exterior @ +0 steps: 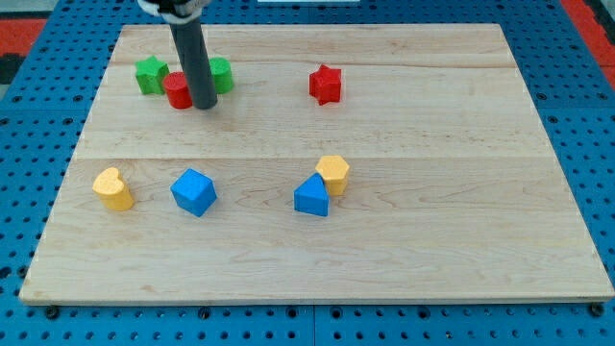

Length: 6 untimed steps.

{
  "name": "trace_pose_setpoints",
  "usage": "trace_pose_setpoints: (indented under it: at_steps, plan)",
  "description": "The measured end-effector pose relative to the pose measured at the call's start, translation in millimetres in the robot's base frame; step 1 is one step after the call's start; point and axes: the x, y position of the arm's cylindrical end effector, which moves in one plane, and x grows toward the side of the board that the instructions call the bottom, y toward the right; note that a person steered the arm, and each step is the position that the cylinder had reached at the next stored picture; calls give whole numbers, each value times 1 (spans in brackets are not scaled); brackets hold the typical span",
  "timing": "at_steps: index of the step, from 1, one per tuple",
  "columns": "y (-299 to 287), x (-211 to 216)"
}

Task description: Push the green circle to the red circle

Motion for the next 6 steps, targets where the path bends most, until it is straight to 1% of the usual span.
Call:
trace_pose_setpoints:
  at_steps: [1,2,3,4,5,6]
  plan:
    - [-30,-3]
    - [-25,-34]
    - [-7,0]
    - [73,-35]
    - [86,-75]
    - [41,-86]
